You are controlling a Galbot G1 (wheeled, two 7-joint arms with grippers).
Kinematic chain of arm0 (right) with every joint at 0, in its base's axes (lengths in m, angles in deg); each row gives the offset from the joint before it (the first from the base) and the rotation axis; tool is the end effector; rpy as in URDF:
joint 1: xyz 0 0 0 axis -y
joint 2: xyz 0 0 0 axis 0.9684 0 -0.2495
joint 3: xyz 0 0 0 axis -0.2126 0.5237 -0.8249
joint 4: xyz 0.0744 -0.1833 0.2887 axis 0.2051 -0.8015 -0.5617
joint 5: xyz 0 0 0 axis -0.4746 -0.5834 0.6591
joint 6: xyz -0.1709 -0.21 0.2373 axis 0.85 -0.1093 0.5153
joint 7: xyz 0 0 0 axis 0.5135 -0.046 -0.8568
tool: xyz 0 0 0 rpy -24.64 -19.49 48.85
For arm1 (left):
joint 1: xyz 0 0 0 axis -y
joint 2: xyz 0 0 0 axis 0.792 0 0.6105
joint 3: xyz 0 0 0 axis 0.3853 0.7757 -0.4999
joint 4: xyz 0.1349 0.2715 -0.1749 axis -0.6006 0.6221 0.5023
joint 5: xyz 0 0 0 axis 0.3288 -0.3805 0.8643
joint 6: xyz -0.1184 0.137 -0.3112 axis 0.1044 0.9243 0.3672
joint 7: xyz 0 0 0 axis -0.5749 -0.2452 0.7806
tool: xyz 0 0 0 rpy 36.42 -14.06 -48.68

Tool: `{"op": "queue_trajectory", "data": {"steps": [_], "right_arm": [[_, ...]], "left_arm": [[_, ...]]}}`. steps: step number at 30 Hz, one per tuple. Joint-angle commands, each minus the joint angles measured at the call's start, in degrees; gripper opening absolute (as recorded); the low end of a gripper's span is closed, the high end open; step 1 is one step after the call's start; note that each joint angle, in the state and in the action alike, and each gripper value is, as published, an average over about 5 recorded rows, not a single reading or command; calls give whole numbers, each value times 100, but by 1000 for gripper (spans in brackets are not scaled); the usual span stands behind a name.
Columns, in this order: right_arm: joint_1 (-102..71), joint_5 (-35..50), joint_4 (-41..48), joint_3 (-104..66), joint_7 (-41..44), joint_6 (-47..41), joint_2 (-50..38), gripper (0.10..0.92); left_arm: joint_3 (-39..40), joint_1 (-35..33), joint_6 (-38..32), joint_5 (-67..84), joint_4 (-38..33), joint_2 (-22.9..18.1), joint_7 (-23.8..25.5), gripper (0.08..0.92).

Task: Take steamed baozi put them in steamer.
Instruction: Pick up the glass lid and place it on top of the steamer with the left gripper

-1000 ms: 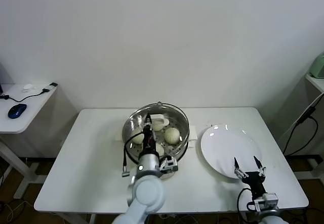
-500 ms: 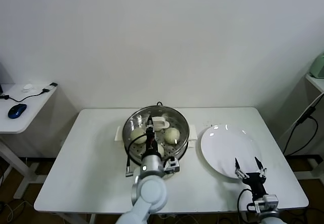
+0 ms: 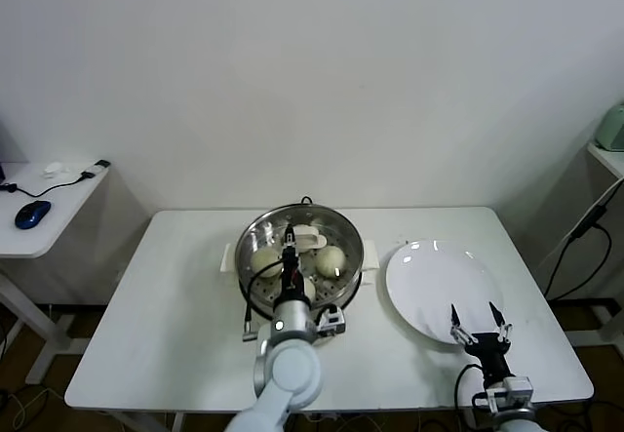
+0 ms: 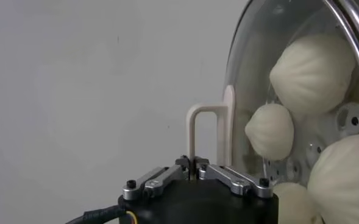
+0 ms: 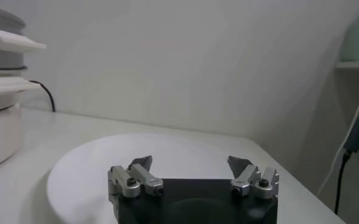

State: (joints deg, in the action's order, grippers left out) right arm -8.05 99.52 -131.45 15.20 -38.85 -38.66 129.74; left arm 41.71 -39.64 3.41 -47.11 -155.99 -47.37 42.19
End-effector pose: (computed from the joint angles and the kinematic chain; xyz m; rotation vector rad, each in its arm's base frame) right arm 0.2080 -0.1396 -0.4357 -0.0624 -2.9823 0.2251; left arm 0.2877 -0.1691 -0.2908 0.1123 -2.1970 -2.1168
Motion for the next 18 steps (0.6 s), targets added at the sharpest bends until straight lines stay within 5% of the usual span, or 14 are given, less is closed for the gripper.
{"op": "queue_trajectory", "data": {"steps": [1,5,18], "right_arm": [[8,-40,0,7,22,27,24,823],[17,-50,-4,9,37,28,28,823],[44,-82,-19,35,129,-31,49,823]], "left_arm": [[-9,15,28,22,76,-8,-4,138],[-6,-13,-2,-23,45,5,13,165],[125,11,-58,96,-291,127,134,532]]}}
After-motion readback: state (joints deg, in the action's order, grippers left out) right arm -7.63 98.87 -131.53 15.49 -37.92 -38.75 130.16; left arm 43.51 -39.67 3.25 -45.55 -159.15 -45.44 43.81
